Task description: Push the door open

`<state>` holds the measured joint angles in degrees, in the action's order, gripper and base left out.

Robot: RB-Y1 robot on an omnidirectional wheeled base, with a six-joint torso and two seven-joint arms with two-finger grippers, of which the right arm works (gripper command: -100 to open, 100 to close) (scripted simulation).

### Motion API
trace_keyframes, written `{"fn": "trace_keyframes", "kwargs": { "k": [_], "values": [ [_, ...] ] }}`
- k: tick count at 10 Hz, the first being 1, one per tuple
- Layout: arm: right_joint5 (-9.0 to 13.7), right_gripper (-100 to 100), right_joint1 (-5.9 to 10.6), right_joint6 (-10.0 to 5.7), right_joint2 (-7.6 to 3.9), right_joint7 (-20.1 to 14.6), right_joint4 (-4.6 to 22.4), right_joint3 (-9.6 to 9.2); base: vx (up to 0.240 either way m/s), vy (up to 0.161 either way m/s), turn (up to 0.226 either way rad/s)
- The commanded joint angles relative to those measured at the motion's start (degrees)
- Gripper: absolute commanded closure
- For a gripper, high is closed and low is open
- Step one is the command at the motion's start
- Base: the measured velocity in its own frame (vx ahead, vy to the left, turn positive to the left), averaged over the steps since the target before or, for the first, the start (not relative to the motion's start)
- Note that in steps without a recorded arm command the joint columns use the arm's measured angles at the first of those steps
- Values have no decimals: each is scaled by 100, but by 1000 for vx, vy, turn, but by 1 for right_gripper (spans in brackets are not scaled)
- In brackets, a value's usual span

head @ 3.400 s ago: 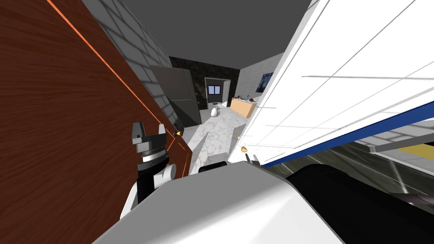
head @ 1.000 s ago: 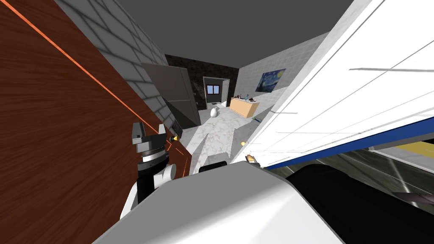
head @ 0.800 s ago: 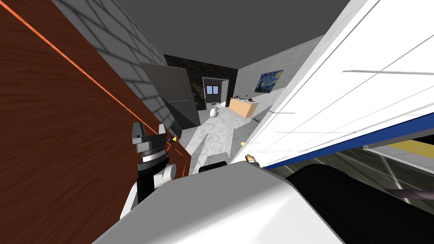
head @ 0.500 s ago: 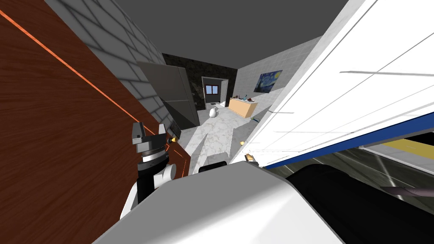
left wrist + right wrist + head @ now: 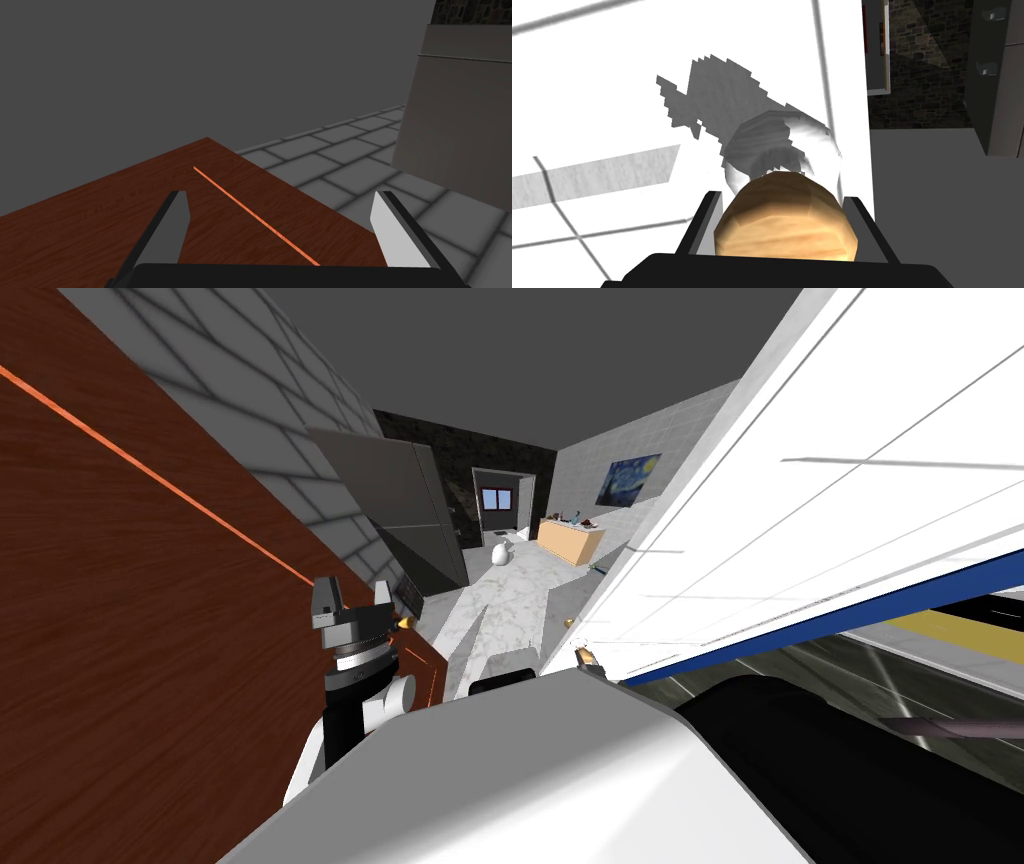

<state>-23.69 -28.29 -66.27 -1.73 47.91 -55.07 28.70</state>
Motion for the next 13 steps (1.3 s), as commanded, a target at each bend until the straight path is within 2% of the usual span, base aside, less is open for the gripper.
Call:
{"fn": "trace_keyframes", "kwargs": {
  "k": [1, 6, 7, 12, 13],
  "values": [
    [93, 100, 65, 56, -27, -241, -15, -14, 34, -11, -48],
    [354, 100, 293, 208, -47, -1025, 80, -177, 39, -8, -55],
    [354, 100, 293, 208, -47, -1066, 80, -177, 32, -10, -11],
    [595, 100, 503, 347, -57, -1821, 166, -328, 32, -9, -49],
    [595, 100, 503, 347, -57, -1863, 166, -328, 22, -1, -14]
  ]
}}
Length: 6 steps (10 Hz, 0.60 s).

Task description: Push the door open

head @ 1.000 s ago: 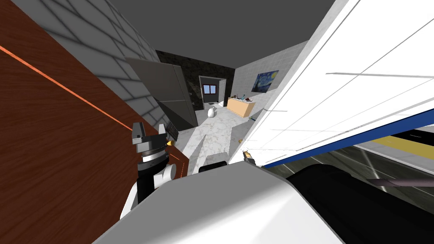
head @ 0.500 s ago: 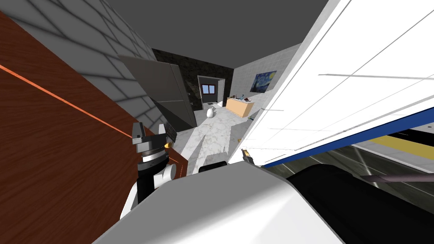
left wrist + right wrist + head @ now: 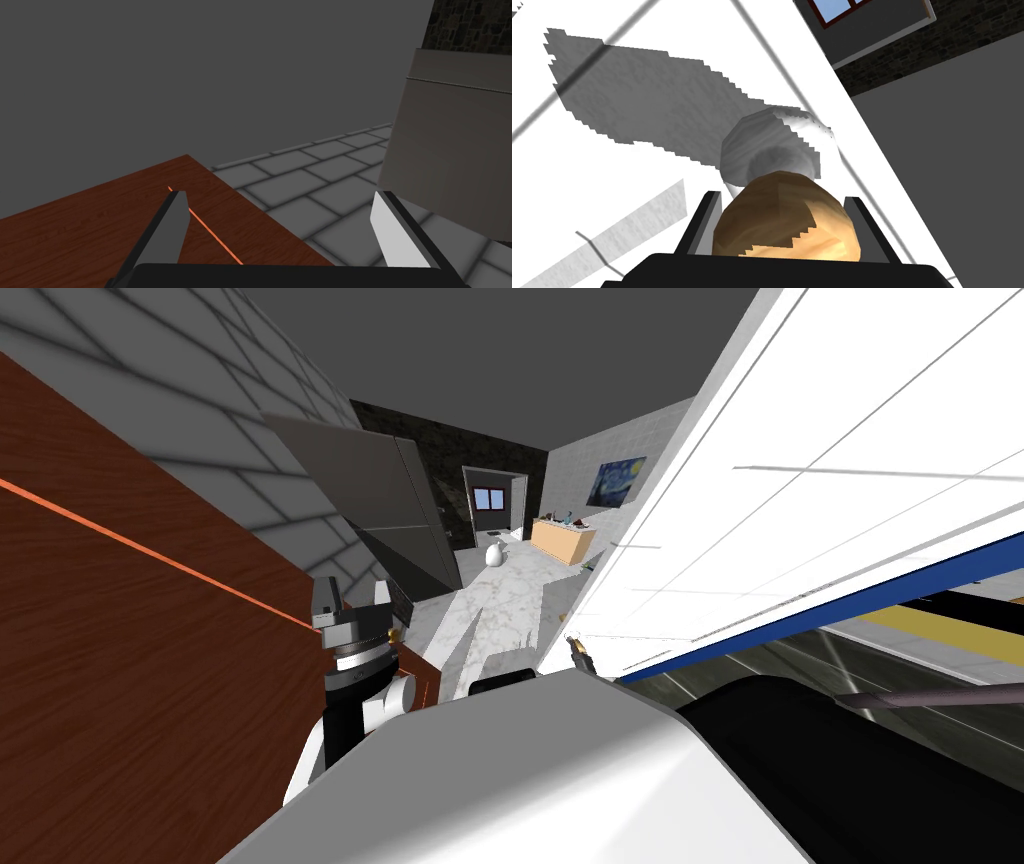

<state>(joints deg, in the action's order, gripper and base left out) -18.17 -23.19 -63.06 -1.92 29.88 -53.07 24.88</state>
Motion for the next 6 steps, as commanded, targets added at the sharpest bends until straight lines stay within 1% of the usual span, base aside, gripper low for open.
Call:
{"fn": "trace_keyframes", "kwargs": {
  "k": [1, 2, 3, 5, 6],
  "values": [
    [104, 100, 46, 62, -41, -260, -12, 16, 27, -7, -47],
    [170, 100, 104, 100, -41, -422, 12, -26, 44, -20, -85],
    [170, 100, 104, 100, -41, -486, 12, -26, 29, -10, -19],
    [304, 100, 219, 175, -42, -844, 59, -109, 30, -5, -63],
    [304, 100, 219, 175, -42, -938, 59, -109, 32, -10, -18]
  ]
}}
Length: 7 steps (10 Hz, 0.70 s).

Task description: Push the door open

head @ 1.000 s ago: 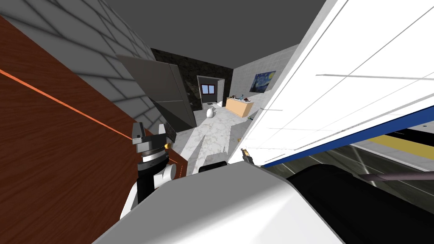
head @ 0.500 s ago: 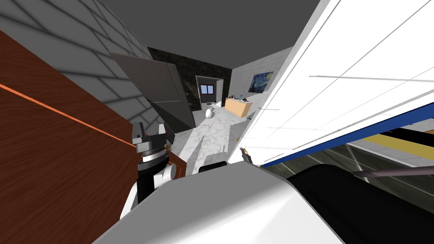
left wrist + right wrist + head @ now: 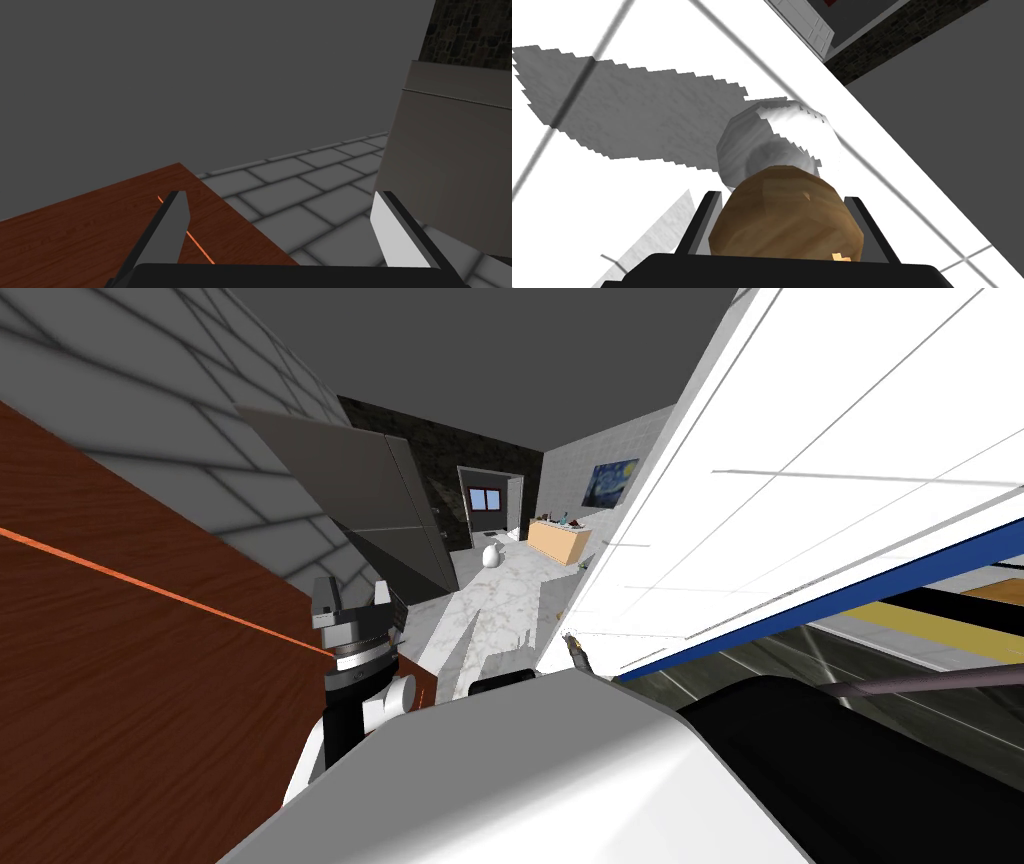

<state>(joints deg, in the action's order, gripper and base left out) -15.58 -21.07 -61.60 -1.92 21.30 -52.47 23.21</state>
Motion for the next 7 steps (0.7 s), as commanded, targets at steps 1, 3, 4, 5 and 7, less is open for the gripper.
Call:
{"fn": "trace_keyframes", "kwargs": {
  "k": [1, 3, 4, 5, 7],
  "values": [
    [112, 100, 65, 67, -42, -286, 23, 15, 25, -8, -46],
    [178, 100, 122, 105, -43, -533, 47, -26, 23, -9, -34],
    [249, 100, 183, 144, -41, -675, 71, -70, 43, -11, -94],
    [249, 100, 183, 144, -41, -767, 71, -70, 31, -9, -24],
    [320, 100, 245, 184, -38, -1002, 96, -114, 28, -8, -38]
  ]
}}
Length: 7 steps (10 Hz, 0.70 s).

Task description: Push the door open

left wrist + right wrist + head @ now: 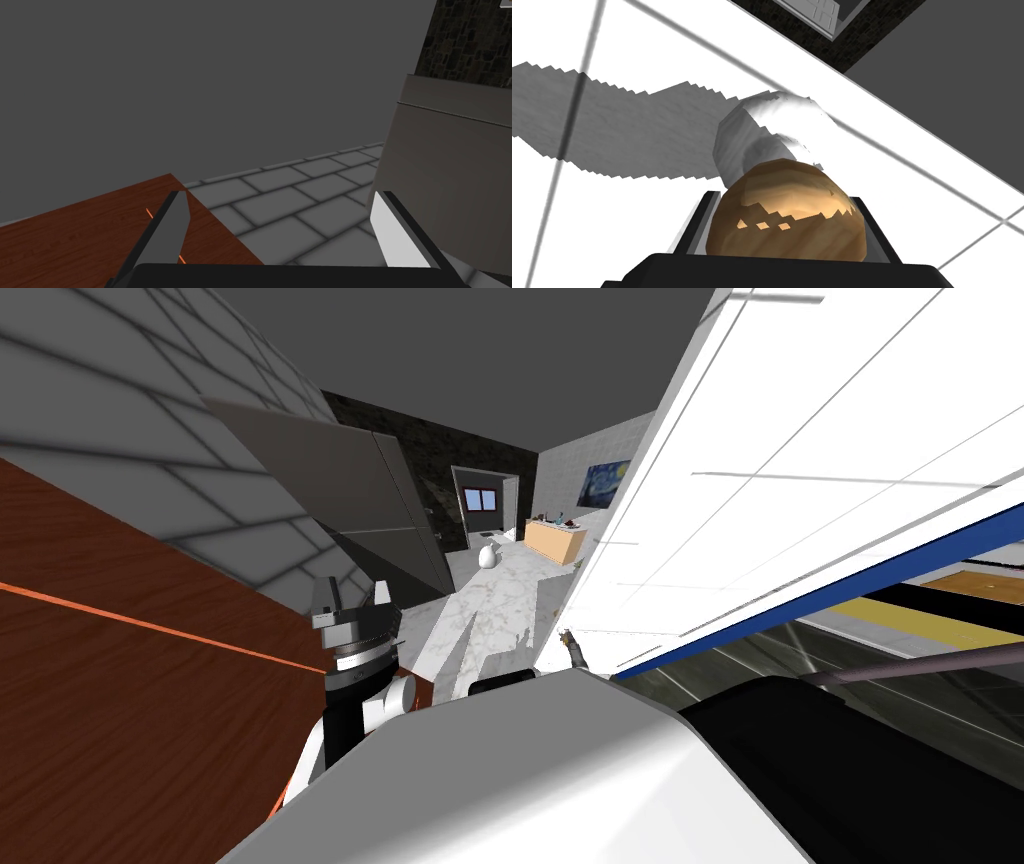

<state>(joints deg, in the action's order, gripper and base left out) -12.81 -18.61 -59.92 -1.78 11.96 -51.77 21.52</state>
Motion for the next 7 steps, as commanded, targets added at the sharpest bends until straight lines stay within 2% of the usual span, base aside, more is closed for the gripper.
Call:
{"fn": "trace_keyframes", "kwargs": {
  "k": [1, 4, 5, 7],
  "values": [
    [113, 100, 60, 56, -50, -286, 50, 10, 28, -9, -54],
    [255, 100, 182, 136, -46, -734, 100, -78, 32, -9, -56],
    [255, 100, 182, 136, -46, -774, 100, -78, 19, -2, -33],
    [401, 100, 307, 217, -36, -1153, 151, -169, 29, -11, -69]
  ]
}}
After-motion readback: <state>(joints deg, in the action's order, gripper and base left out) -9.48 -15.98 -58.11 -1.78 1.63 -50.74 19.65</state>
